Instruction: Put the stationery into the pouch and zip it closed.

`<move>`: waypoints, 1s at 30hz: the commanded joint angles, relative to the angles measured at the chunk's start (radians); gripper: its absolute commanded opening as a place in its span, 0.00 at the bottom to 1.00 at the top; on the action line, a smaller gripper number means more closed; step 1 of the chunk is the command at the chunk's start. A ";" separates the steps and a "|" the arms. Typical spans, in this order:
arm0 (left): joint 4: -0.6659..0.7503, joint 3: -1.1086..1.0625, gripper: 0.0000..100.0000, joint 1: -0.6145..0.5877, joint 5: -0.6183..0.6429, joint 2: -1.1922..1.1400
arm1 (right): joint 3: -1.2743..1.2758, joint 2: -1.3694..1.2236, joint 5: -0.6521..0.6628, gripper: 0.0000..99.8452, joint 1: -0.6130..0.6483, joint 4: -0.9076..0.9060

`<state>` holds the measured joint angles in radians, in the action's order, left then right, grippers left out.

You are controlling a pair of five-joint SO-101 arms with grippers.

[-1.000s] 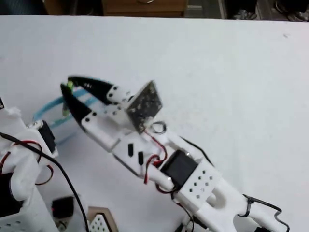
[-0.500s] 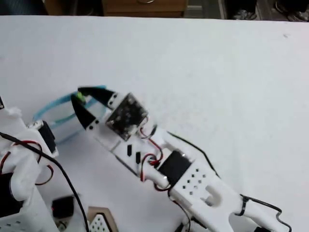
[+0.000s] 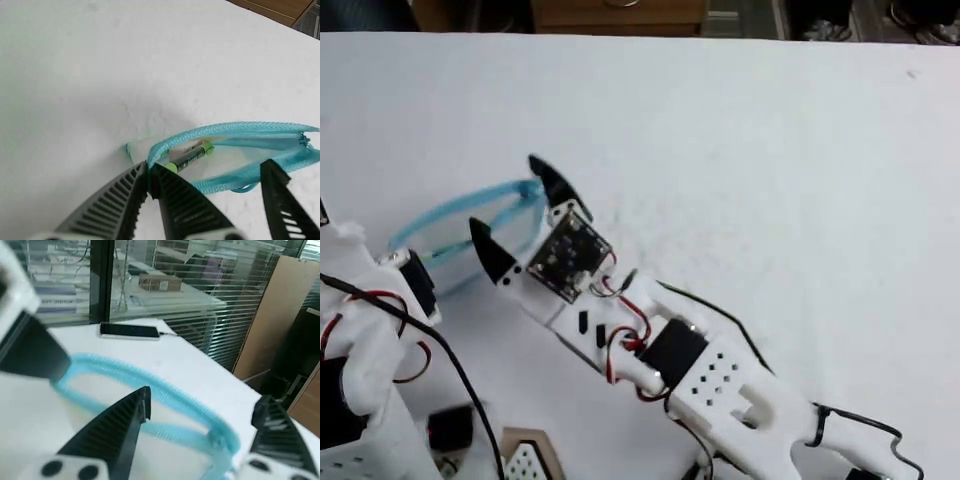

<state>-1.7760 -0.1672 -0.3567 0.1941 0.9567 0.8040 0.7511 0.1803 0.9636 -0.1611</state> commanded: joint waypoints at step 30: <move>0.018 0.003 0.02 -0.007 -0.005 -0.010 | 0.207 0.004 -0.106 0.31 -0.157 -0.357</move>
<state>-1.7760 -0.1672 -0.3567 0.1941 0.9567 0.9743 0.7511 0.1419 0.7825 -0.6260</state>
